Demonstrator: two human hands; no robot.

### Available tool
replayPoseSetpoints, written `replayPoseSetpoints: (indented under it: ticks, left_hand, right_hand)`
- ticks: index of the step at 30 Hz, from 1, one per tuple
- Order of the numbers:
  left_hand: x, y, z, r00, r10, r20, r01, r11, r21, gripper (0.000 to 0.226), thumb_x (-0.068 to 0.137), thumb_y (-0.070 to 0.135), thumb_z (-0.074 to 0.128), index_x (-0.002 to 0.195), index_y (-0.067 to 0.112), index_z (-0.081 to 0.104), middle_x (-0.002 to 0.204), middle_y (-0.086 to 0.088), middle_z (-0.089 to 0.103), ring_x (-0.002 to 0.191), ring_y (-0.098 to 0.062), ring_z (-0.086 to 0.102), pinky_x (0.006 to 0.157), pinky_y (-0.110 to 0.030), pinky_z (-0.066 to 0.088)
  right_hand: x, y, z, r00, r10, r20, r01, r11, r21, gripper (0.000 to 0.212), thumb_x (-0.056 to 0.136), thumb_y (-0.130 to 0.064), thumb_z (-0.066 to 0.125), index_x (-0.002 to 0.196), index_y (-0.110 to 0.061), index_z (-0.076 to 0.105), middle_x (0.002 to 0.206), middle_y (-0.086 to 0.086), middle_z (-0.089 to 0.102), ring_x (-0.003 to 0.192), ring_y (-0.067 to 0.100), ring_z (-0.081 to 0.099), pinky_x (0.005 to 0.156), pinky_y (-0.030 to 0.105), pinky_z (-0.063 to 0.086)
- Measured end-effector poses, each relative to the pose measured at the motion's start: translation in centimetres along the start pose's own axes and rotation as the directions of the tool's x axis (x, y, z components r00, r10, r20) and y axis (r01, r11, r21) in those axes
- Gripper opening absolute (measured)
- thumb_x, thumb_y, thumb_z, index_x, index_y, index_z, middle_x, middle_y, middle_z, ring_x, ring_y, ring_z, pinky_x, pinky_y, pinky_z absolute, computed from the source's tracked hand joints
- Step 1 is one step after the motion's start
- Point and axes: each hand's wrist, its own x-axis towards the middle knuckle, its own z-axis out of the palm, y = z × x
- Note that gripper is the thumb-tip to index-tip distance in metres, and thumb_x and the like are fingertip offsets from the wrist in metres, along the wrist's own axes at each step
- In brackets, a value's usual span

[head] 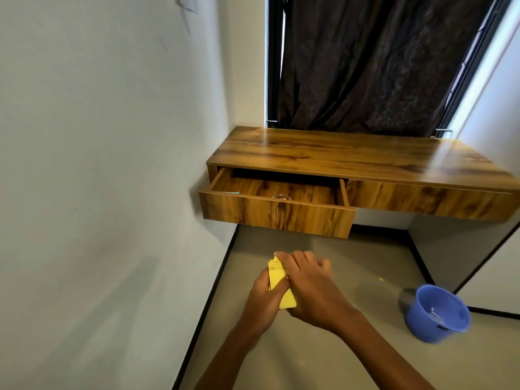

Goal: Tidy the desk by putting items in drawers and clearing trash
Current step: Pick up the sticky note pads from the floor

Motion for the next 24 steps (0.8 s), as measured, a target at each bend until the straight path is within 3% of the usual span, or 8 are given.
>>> replayPoseSetpoints:
  ticks: [4,6,10,13,14,17,21,24]
  left_hand:
    - [1.8,0.1,-0.7,0.998,0.025,-0.06,-0.024,1.0,0.013,0.031,0.094,0.026,0.052,0.125,0.023,0.049,0.107,0.003,0.061,0.096,-0.009,0.06,0.067,-0.011,0.047]
    - [3.2,0.0,-0.9,0.995,0.01,-0.103,-0.011,1.0,-0.009,0.026,0.093,0.025,0.055,0.119,0.026,0.05,0.109,0.003,0.062,0.097,-0.009,0.06,0.072,-0.015,0.047]
    - [6.8,0.3,-1.0,0.983,-0.053,-0.173,0.035,0.994,-0.104,0.035,0.08,0.037,0.06,0.113,0.026,0.054,0.1,0.01,0.065,0.091,-0.007,0.062,0.078,-0.028,0.053]
    - [10.5,0.6,-0.5,0.99,-0.019,-0.139,0.0,0.991,-0.134,0.045,0.074,0.047,0.056,0.114,0.026,0.054,0.099,0.011,0.064,0.088,-0.006,0.063,0.064,-0.015,0.05]
    - [12.0,0.6,-0.1,0.993,-0.023,-0.113,0.005,0.987,-0.162,0.044,0.075,0.049,0.056,0.113,0.027,0.054,0.102,0.007,0.064,0.09,-0.008,0.063,0.062,-0.015,0.05]
    - [16.2,1.3,0.5,0.992,-0.068,-0.106,0.044,0.975,-0.216,0.017,0.098,0.03,0.045,0.115,0.026,0.046,0.108,0.003,0.058,0.091,-0.009,0.058,0.058,-0.015,0.051]
    - [21.7,2.9,0.7,0.983,-0.022,-0.18,-0.008,0.986,-0.167,0.016,0.1,0.02,0.037,0.114,0.028,0.038,0.099,0.016,0.049,0.085,-0.002,0.052,0.054,-0.005,0.046]
    - [25.5,3.8,1.2,0.966,0.022,-0.256,-0.047,0.994,-0.095,0.017,0.099,0.018,0.039,0.115,0.023,0.041,0.102,0.012,0.051,0.084,0.0,0.052,0.057,-0.004,0.046]
  right_hand:
    - [2.1,0.2,0.3,0.998,0.001,0.062,-0.004,0.998,0.056,0.103,0.069,-0.049,0.075,0.147,-0.034,0.008,0.147,-0.006,0.025,0.132,0.016,0.025,0.101,0.035,0.029]
    - [3.3,1.4,0.4,0.978,0.05,0.201,-0.1,0.964,0.246,0.122,0.058,-0.058,0.079,0.145,-0.041,-0.005,0.155,-0.007,0.008,0.141,0.018,0.009,0.111,0.043,0.022]
    - [5.6,3.9,0.3,0.942,0.161,0.294,-0.323,0.664,0.674,0.135,0.043,-0.077,0.071,0.143,-0.044,-0.015,0.157,-0.014,-0.01,0.146,0.016,0.0,0.116,0.044,0.019]
    - [8.0,5.0,0.7,0.902,0.185,0.391,-0.423,0.188,0.886,0.109,0.069,-0.055,0.068,0.148,-0.034,-0.004,0.155,-0.006,0.015,0.131,0.012,0.032,0.101,0.027,0.034]
    - [9.2,5.5,1.2,0.898,0.188,0.398,-0.423,0.121,0.898,0.102,0.072,-0.049,0.064,0.148,-0.033,-0.002,0.15,-0.006,0.022,0.123,0.011,0.036,0.097,0.026,0.035]
    - [13.2,7.9,2.2,0.892,0.231,0.39,-0.424,0.123,0.897,0.086,0.08,-0.048,0.056,0.147,-0.035,0.004,0.142,-0.006,0.025,0.12,0.013,0.036,0.094,0.029,0.039]
    - [18.0,12.5,2.4,0.874,0.227,0.429,-0.446,0.029,0.894,0.067,0.071,-0.065,0.051,0.132,-0.05,0.028,0.144,-0.004,0.037,0.125,0.021,0.044,0.105,0.045,0.042]
    - [21.1,15.3,2.8,0.89,0.222,0.398,-0.414,0.026,0.91,0.04,0.091,-0.044,0.048,0.13,-0.04,0.038,0.127,-0.005,0.055,0.115,0.019,0.055,0.099,0.046,0.048]
